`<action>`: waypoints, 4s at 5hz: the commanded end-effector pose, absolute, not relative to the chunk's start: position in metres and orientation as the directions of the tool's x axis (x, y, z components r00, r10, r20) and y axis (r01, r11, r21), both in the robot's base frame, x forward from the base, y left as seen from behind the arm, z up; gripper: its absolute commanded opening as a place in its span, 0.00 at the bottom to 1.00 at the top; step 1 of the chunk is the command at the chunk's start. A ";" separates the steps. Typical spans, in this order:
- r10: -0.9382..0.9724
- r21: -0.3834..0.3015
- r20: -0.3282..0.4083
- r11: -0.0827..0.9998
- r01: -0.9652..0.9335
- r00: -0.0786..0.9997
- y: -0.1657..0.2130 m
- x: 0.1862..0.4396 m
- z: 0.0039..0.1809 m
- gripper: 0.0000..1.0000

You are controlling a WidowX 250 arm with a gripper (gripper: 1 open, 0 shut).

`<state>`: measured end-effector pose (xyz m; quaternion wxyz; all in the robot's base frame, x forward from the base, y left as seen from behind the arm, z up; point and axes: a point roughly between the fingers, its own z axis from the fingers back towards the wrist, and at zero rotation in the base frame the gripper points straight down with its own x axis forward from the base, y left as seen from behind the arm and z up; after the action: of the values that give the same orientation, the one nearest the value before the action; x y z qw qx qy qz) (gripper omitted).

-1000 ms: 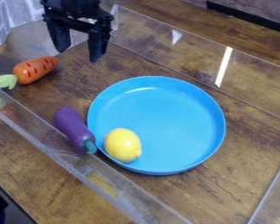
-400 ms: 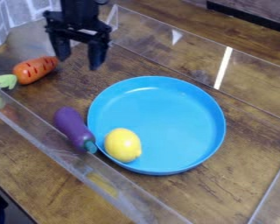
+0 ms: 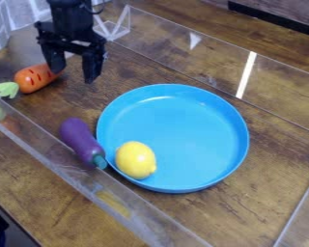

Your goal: Remove the purple eggplant from the blue tray and put it on the table

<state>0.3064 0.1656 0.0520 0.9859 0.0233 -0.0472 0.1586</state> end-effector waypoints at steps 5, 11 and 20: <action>0.152 0.097 0.185 0.980 -0.172 0.971 0.189 0.352 0.063 1.00; 0.294 0.107 0.116 0.946 -0.307 0.949 0.189 0.373 0.053 1.00; 0.649 0.065 0.088 0.753 -0.655 0.755 0.198 0.370 0.057 1.00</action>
<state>0.3675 0.1881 0.0333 0.9397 0.0431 -0.0006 0.3393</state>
